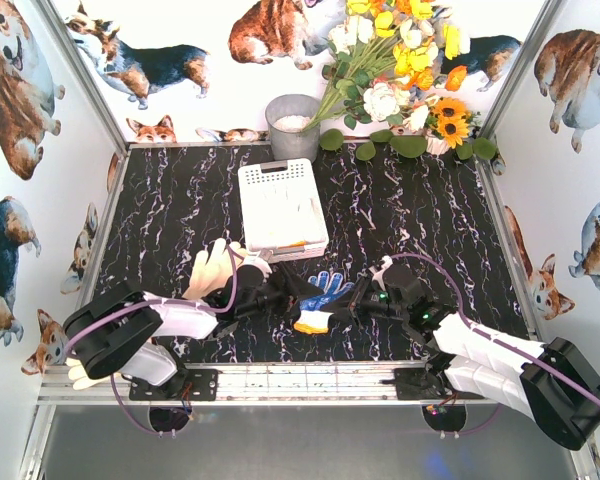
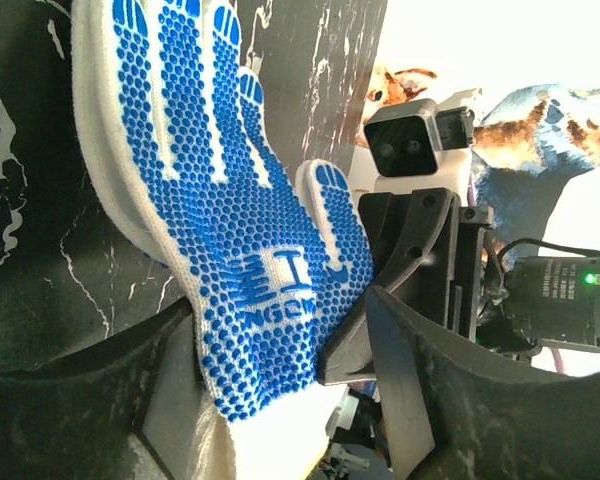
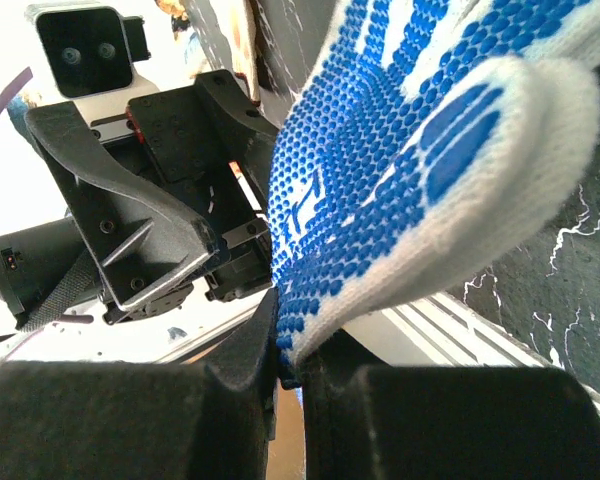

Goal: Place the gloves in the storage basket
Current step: Pick up the glove from the center of the board.

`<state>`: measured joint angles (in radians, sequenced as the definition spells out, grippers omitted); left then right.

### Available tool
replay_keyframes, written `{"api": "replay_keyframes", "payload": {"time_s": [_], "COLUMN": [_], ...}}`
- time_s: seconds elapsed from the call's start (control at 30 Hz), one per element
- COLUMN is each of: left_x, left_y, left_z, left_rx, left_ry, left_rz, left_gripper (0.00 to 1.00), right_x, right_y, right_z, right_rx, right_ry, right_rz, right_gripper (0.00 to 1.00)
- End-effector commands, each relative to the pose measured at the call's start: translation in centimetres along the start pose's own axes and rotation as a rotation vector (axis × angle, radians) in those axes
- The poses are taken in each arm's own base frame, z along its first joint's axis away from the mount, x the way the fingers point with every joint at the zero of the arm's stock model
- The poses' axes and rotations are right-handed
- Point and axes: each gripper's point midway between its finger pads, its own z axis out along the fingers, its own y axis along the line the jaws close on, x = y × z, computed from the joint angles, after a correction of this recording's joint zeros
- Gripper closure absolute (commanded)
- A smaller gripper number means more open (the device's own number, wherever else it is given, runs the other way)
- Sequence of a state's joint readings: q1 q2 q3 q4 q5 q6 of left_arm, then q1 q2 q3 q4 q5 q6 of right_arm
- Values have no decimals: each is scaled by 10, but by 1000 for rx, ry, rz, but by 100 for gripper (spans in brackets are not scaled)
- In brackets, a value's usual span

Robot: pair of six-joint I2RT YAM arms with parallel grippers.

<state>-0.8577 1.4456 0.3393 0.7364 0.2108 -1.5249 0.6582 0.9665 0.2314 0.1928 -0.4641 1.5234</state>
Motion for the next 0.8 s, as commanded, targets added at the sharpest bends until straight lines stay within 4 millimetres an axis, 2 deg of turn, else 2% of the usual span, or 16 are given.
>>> {"api": "replay_keyframes", "payload": {"time_s": [0.0, 0.33, 0.5, 0.6, 0.77], "left_x": [-5, -6, -10, -14, -26], "left_y": [-18, -17, -27, -37, -65], "left_z": [-1, -3, -5, -7, -16], "left_rx": [53, 33, 48, 40, 26], "left_ry": [-23, -33, -50, -68, -128], "left_rz": [18, 23, 66, 120, 229], "left_gripper": [50, 83, 98, 100, 100], "right_x": [2, 2, 1, 0, -5], "right_y": [7, 10, 18, 33, 61], "right_z": [-1, 0, -3, -7, -17], "right_rx": [-30, -40, -63, -88, -110], "right_ry": [12, 11, -3, -19, -75], "right_rz": [-24, -29, -44, -77, -144], "right_gripper": [100, 100, 100, 100, 100]}}
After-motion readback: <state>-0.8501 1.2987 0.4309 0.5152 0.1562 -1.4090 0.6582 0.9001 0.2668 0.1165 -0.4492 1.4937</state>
